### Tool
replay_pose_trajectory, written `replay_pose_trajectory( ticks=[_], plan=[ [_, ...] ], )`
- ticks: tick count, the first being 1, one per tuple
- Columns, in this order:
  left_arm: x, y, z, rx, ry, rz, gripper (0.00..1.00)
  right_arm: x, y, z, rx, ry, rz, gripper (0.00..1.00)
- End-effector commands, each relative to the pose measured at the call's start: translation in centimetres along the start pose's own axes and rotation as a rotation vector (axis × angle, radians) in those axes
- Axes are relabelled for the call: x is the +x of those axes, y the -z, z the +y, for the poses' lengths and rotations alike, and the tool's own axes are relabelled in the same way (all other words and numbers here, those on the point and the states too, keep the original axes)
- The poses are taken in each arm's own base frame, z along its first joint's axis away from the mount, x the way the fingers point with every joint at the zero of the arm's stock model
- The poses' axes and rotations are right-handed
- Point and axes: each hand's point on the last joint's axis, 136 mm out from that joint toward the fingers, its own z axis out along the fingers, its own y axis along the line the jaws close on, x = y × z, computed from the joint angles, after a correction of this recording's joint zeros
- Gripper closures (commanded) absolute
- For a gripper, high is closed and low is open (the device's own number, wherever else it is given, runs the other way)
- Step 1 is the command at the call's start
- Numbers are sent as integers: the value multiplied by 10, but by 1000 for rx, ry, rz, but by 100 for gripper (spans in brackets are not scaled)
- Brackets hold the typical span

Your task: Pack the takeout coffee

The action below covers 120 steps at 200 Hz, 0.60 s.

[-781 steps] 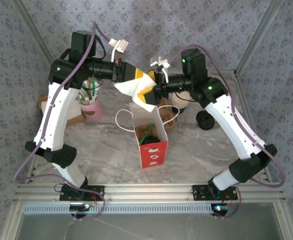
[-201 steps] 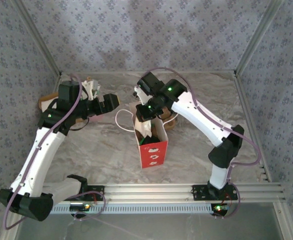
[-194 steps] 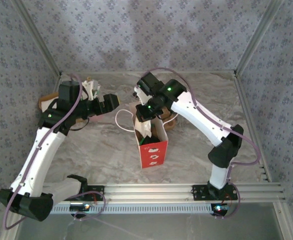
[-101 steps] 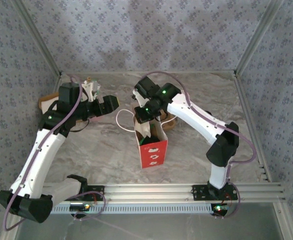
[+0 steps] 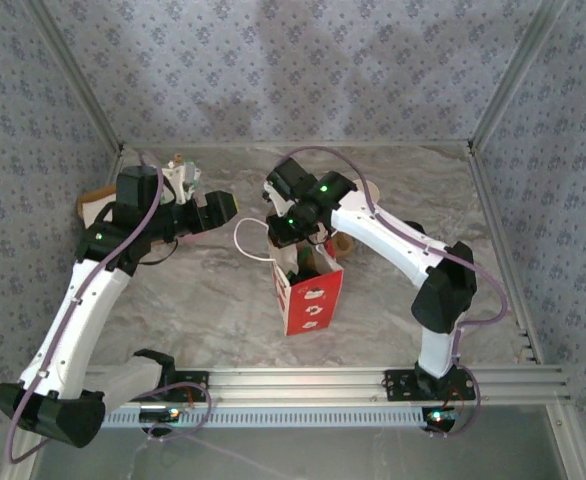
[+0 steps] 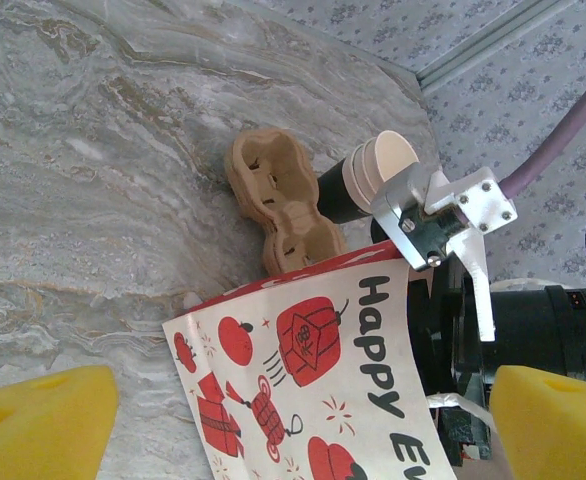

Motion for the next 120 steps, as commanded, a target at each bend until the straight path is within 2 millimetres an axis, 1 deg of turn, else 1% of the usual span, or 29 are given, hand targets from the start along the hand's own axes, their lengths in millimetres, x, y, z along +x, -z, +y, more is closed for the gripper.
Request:
replay_pose_trajectory(
  ticks=[1, 27, 44, 92, 120],
  plan=[
    [-3, 7, -3, 12, -8, -25, 4, 4, 2, -5, 46, -8, 12, 78],
    [-3, 6, -3, 11, -7, -25, 4, -2, 15, -2, 53, -6, -19, 69],
    [-3, 6, -3, 10, -9, -24, 4, -4, 22, -1, 59, -7, -30, 64],
    [-2, 6, -2, 8, -9, -23, 4, -7, 40, 4, 74, 8, -53, 56],
    [-2, 7, -3, 9, -10, -24, 4, -8, 49, 5, 86, 14, -65, 56]
  ],
)
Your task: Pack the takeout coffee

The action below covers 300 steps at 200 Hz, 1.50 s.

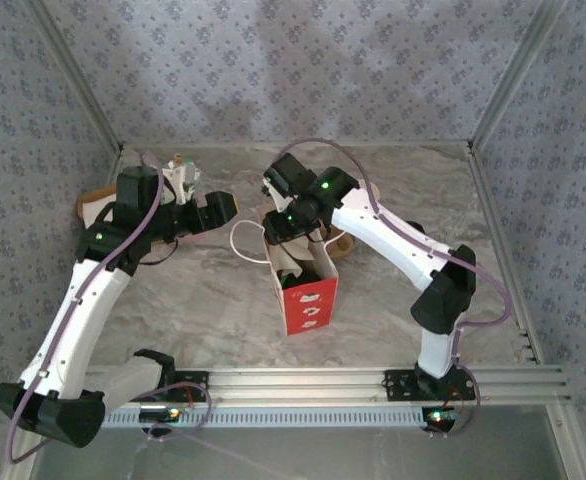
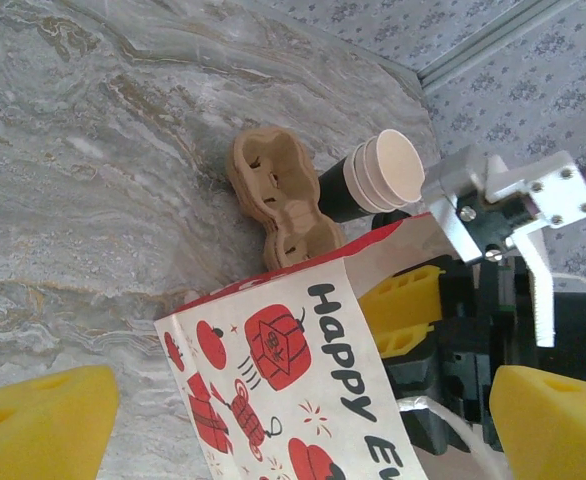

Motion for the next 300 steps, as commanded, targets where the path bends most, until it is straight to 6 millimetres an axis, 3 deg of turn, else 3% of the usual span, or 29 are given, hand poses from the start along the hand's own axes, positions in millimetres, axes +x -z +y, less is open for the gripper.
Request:
replay_pose_trajectory(
  ticks=[1, 34, 78, 96, 171, 219, 258, 300],
  plan=[
    [-3, 7, -3, 10, -10, -26, 4, -1, 26, 0, 24, 2, -31, 56],
    [-2, 8, -2, 8, -9, -25, 4, -1, 31, 4, 16, 17, -47, 62],
    [-1, 8, -2, 10, -5, -27, 4, 8, 14, 5, -3, 9, -7, 68],
    [-2, 11, -3, 10, -5, -38, 5, 7, 17, 6, -8, 14, -10, 68],
    [-12, 48, -4, -31, 4, -190, 7, -21, 104, 15, -47, 57, -244, 40],
    [-9, 79, 2, -69, 10, -298, 9, -23, 160, 14, -81, 76, -404, 32],
    [10, 83, 11, -86, 30, -266, 13, -12, 196, -11, -26, 47, -522, 30],
    [41, 65, 28, -95, 92, -154, 26, 15, 211, -55, 33, -42, -573, 29]
  ],
)
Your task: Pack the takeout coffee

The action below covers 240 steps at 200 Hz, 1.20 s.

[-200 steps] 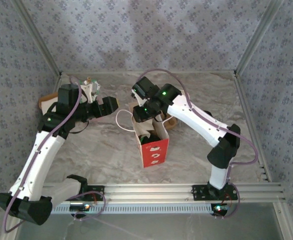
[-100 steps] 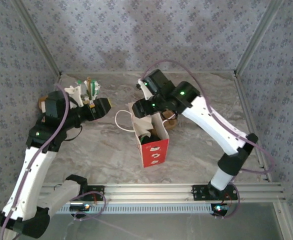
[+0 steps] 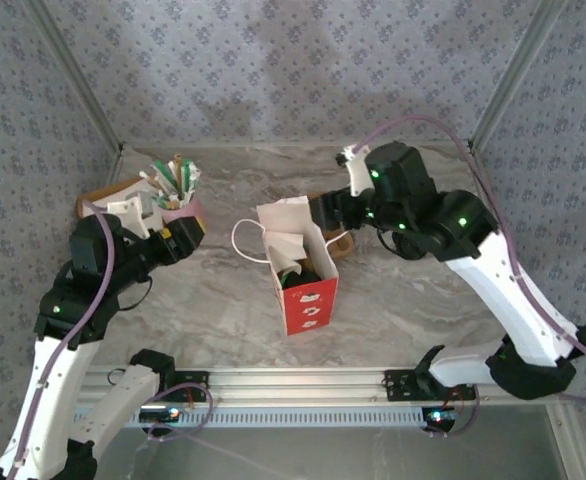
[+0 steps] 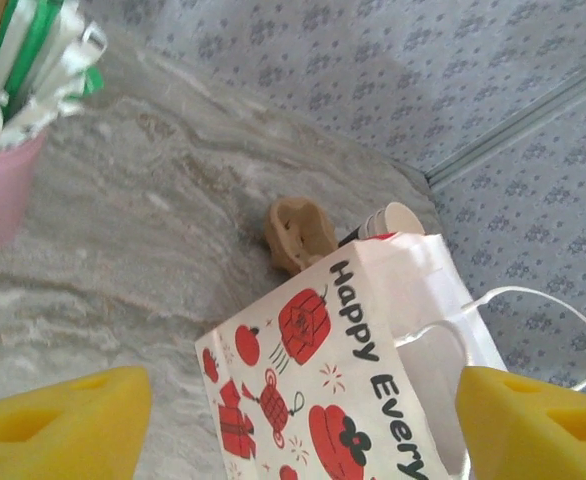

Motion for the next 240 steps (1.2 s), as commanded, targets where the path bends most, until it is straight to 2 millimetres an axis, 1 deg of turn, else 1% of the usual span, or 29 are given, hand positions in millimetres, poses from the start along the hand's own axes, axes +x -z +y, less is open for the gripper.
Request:
replay_pose_trajectory(
  ticks=[1, 14, 22, 36, 57, 72, 87, 92, 94, 99, 116, 123, 124, 126, 130, 152, 155, 162, 174, 205, 224, 230, 235, 240],
  plan=[
    [25, -7, 16, -31, 48, 83, 27, 5, 13, -26, 65, -27, -44, 29],
    [35, -11, 22, -35, 67, 107, 31, 16, 19, -41, 98, -61, -51, 28],
    [40, -12, 26, -38, 77, 114, 32, 21, 23, -50, 113, -80, -59, 26],
    [48, -13, 34, -53, 87, 121, 32, 33, 28, -64, 141, -105, -75, 16],
    [58, -15, 49, -89, 100, 113, 32, 50, 34, -88, 214, -130, -91, 7],
    [66, -19, 63, -127, 113, 109, 29, 63, 37, -104, 267, -142, -105, 0],
    [73, -23, 76, -163, 126, 101, 28, 77, 36, -120, 317, -156, -117, 0],
    [76, -24, 80, -171, 129, 98, 27, 77, 38, -123, 329, -159, -132, 0],
    [77, -24, 82, -175, 130, 96, 26, 86, 33, -127, 341, -162, -114, 0],
    [79, -25, 87, -188, 135, 93, 23, 92, 31, -133, 362, -168, -108, 0],
    [85, -26, 103, -239, 141, 70, 12, 102, 29, -149, 417, -180, -127, 0],
    [86, -26, 110, -265, 140, 55, 6, 107, 27, -155, 433, -185, -131, 0],
    [86, -26, 111, -267, 140, 55, 4, 107, 27, -156, 436, -186, -134, 0],
    [86, -26, 113, -275, 139, 49, 1, 108, 26, -157, 441, -189, -136, 0],
    [86, -26, 117, -289, 135, 41, 1, 110, 25, -161, 453, -192, -140, 0],
    [85, -22, 141, -394, 116, -20, 1, 122, 15, -174, 474, -179, -157, 0],
    [85, -21, 145, -411, 116, -31, 1, 119, 14, -175, 475, -175, -176, 0],
    [83, -17, 153, -450, 112, -62, 1, 124, 10, -180, 488, -169, -184, 0],
    [78, -12, 164, -495, 96, -116, 1, 125, 9, -186, 508, -158, -225, 0],
    [65, 5, 187, -599, 32, -271, 1, 135, 10, -208, 596, -135, -329, 0],
    [54, 15, 195, -651, -24, -360, 0, 142, 6, -223, 638, -143, -369, 0],
    [53, 18, 200, -677, -50, -371, 1, 143, 5, -228, 654, -146, -378, 0],
    [46, 19, 198, -678, -65, -412, 1, 145, 4, -232, 664, -155, -385, 0],
    [43, 21, 201, -695, -86, -431, 1, 147, 5, -237, 688, -168, -395, 0]
  ],
)
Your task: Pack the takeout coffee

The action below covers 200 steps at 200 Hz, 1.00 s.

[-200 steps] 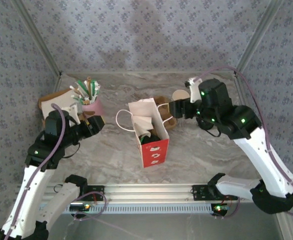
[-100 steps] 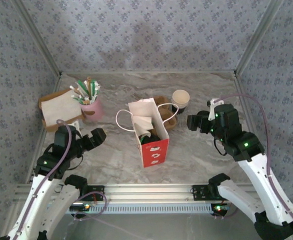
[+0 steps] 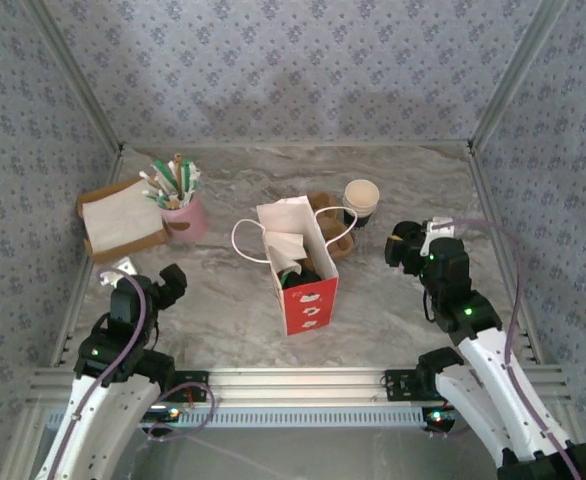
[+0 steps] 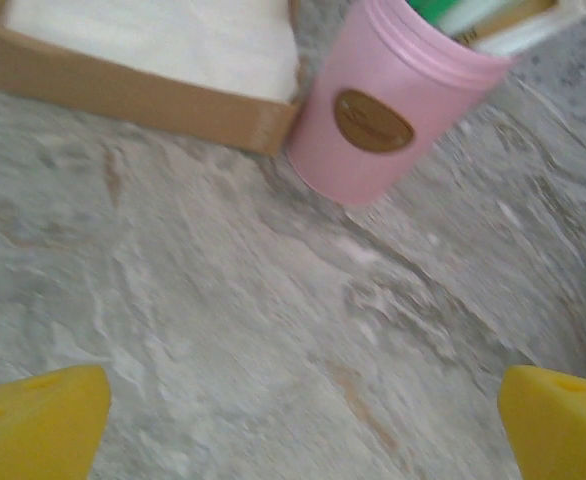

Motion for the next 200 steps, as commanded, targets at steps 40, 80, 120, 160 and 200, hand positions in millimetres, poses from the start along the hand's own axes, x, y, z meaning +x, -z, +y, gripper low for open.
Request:
replay_pose_trajectory(
  ticks=[40, 80, 120, 160, 200],
  plan=[
    [-38, -17, 19, -148, -234, -318, 0, -14, -18, -49, 216, -60, -229, 0],
    [-32, -43, 15, -113, -294, -362, 0, 1, -32, -79, 311, -93, -269, 0],
    [-26, -73, 20, -55, -259, -290, 0, 17, -61, -91, 347, -67, -238, 0],
    [-19, -91, 26, -99, -250, -206, 0, 31, -88, -90, 357, -12, -210, 0],
    [-30, -102, 30, -143, -229, -271, 0, 38, -102, -84, 340, 62, -214, 0]
  ],
)
